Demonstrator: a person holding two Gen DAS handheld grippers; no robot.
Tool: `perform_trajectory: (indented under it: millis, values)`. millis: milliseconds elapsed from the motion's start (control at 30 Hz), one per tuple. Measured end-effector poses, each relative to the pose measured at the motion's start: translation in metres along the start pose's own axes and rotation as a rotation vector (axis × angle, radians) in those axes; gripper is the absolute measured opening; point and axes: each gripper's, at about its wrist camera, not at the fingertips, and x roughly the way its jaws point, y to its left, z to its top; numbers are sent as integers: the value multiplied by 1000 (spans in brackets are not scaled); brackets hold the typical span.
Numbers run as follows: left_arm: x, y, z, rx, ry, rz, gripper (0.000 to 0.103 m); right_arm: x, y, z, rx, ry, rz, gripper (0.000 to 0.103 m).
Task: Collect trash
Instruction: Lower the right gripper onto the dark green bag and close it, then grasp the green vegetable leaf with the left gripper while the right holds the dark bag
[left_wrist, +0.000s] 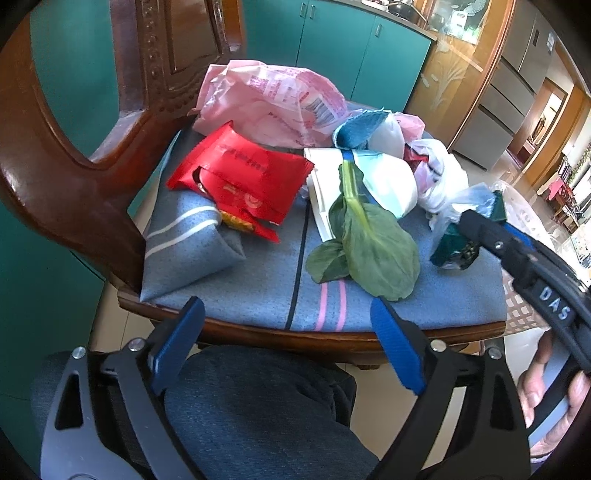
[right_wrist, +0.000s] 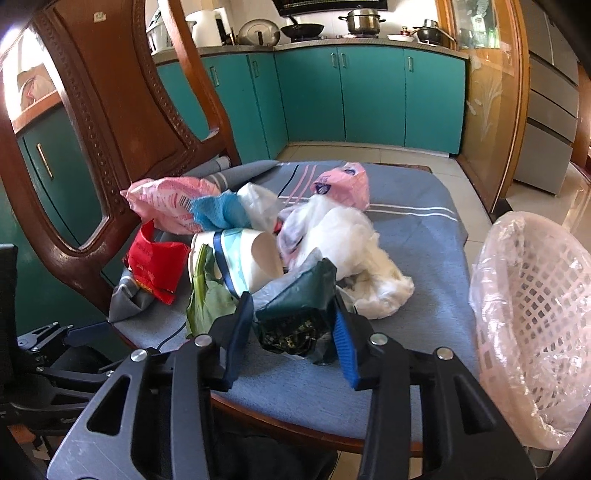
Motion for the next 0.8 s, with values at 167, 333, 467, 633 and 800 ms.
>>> perform_trajectory:
  millis: [167, 333, 467, 633, 800]
  values:
    - [2, -3, -1, 4, 3, -5, 93, -10, -11, 0, 20, -16, -16, 42]
    - [1, -5, 5, 8, -7, -46, 93, -18, -26, -2, 56, -22, -37, 42]
    - [-2, -5, 16, -5, -30, -83, 92, -24, -34, -3, 71, -33, -52, 42]
    - [5, -23, 34, 6, -37, -124, 92, -29, -40, -2, 83, -46, -65, 42]
    - [32, -54, 42, 50, 16, -171, 86, -35, -44, 2, 92, -67, -73, 42]
